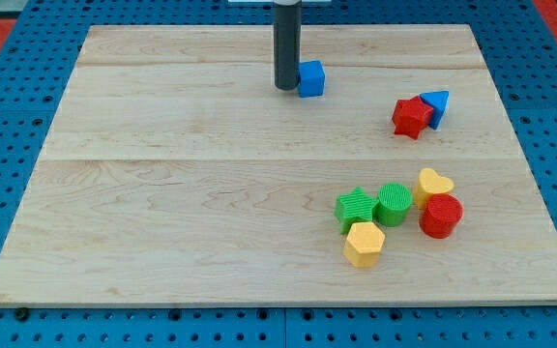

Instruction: Place the blue cube to the left of the red star

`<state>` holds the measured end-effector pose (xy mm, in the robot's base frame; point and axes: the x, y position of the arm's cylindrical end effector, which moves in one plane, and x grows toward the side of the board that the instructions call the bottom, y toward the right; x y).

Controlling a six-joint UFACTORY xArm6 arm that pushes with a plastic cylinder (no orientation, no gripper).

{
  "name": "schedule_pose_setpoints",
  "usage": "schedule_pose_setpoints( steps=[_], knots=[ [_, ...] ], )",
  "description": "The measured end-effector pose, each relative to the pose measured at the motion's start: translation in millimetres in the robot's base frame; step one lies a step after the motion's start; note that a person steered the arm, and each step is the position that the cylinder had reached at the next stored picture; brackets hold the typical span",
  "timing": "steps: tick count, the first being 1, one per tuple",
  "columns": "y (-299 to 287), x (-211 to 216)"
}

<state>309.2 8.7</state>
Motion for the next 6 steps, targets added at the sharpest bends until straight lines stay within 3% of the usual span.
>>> schedule_pose_setpoints(
  steps=[2,4,6],
  knots=[
    [-3.1,-40.5],
    [61.6,64.1],
    [51.6,88.8]
  ],
)
